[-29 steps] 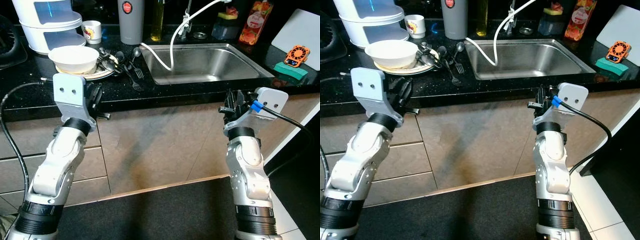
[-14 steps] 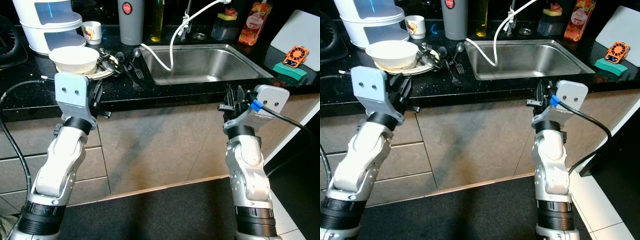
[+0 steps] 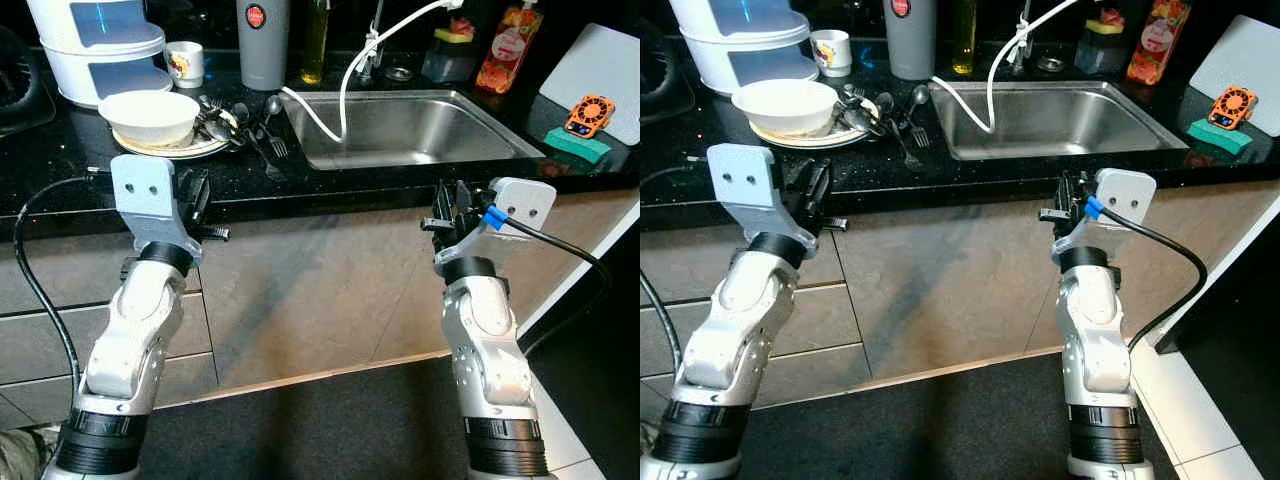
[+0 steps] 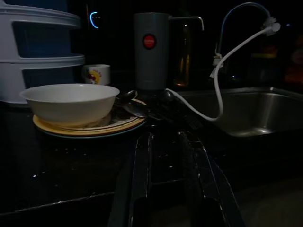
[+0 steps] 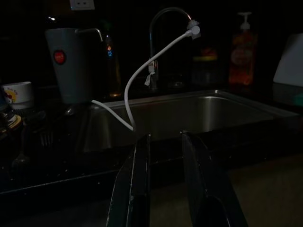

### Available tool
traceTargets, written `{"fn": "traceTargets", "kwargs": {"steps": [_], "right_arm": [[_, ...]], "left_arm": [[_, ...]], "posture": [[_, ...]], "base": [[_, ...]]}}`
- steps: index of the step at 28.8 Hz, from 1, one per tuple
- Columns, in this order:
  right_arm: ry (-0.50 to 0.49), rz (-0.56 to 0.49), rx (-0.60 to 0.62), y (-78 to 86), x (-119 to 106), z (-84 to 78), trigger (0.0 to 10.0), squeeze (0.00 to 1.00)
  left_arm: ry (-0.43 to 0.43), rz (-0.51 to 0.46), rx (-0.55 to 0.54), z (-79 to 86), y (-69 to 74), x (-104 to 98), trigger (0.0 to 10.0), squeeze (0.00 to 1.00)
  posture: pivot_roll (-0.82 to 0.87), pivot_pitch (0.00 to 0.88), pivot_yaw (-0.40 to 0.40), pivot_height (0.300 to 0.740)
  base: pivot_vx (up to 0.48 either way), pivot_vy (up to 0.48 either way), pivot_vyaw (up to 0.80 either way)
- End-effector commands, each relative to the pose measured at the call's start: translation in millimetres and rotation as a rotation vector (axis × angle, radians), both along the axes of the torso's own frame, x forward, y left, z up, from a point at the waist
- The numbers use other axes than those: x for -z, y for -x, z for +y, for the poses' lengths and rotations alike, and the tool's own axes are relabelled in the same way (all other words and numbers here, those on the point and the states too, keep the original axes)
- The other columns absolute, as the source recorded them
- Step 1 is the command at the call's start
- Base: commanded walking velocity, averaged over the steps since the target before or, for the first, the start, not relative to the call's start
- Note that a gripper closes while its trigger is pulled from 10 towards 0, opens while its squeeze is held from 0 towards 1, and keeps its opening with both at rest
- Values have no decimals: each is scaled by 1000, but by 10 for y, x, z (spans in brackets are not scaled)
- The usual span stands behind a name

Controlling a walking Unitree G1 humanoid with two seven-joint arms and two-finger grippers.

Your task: Kitchen organization

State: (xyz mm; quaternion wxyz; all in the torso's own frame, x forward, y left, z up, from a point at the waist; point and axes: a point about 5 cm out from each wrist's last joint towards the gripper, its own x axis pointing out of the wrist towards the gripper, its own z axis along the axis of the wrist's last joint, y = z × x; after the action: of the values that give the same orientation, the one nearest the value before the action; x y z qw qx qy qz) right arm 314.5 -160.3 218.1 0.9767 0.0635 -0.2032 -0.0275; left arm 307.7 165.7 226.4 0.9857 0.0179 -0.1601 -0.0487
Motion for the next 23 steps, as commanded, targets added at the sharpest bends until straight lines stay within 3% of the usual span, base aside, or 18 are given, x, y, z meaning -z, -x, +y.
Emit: {"fn": "traceTargets", "kwargs": {"steps": [1,13,23], "right_arm": [[-11,32,0,-35,43,-14,10000,0],[-15,37,11,-48,63,-25,10000,0],[-13,19,61,-88,17,-147,10000,0]], "left_arm": [[-46,1,-4,-17,5,28,10000,0],[-74,-22,-19,-30,-37,5,10000,0],[-94,-46,-16,-44,-53,-34,10000,0]], "posture": [[110,47,-70,740],[104,41,-66,740],[109,37,-58,740]], "base": [[0,0,0],[0,0,0],[81,0,0]]}}
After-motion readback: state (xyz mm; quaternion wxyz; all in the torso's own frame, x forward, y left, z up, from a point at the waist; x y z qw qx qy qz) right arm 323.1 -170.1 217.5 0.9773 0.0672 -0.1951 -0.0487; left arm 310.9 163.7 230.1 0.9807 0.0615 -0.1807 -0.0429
